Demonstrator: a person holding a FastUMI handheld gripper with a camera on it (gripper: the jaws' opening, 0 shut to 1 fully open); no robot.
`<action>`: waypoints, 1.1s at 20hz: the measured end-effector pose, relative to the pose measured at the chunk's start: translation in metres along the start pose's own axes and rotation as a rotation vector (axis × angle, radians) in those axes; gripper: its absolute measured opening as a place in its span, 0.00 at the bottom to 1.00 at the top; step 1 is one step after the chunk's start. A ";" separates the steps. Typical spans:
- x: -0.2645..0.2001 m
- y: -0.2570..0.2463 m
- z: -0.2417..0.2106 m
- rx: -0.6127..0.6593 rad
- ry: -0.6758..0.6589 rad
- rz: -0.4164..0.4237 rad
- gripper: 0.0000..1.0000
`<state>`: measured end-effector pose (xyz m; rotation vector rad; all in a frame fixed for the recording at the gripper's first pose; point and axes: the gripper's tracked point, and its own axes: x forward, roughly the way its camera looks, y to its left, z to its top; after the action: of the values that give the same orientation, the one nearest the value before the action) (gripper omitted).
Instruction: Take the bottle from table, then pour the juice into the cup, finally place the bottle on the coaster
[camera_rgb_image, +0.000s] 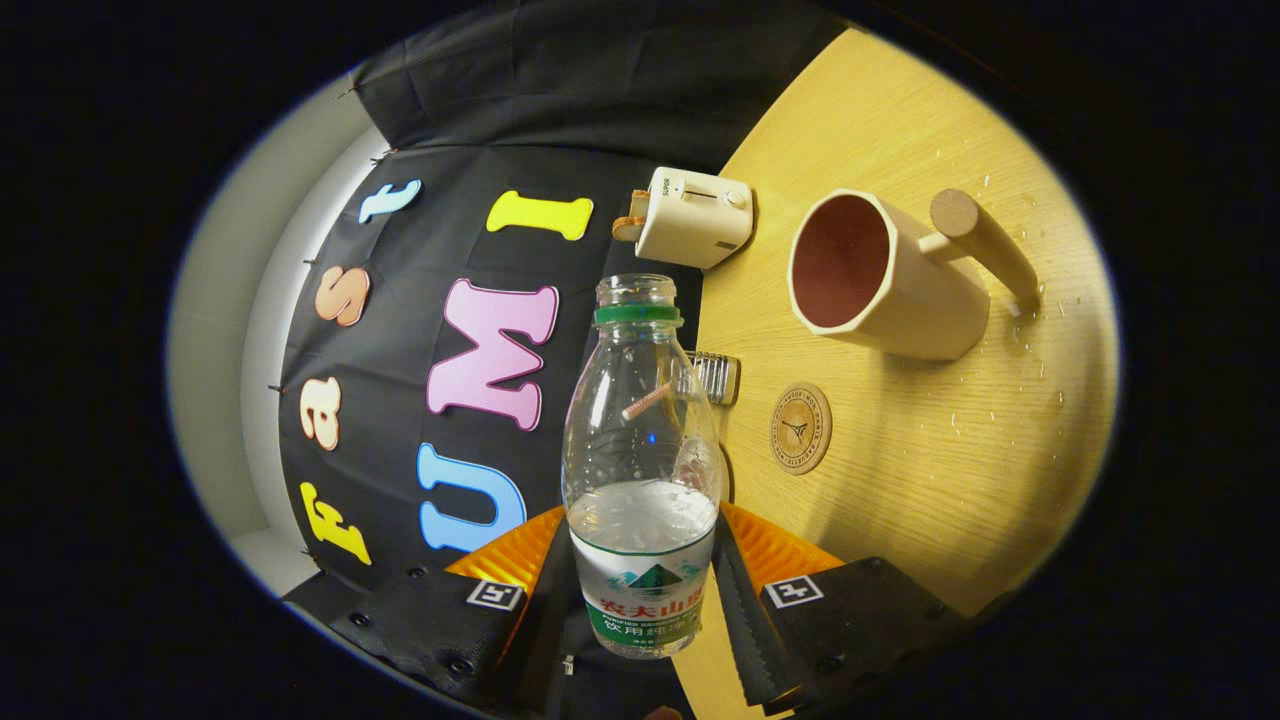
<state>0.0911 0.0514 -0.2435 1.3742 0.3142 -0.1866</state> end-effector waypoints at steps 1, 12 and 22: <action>-0.001 0.000 0.001 0.013 0.001 0.003 0.72; 0.011 -0.003 0.007 0.174 -0.021 0.012 0.72; 0.011 -0.014 0.011 0.278 -0.055 0.013 0.72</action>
<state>0.0979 0.0381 -0.2583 1.6425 0.2393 -0.2647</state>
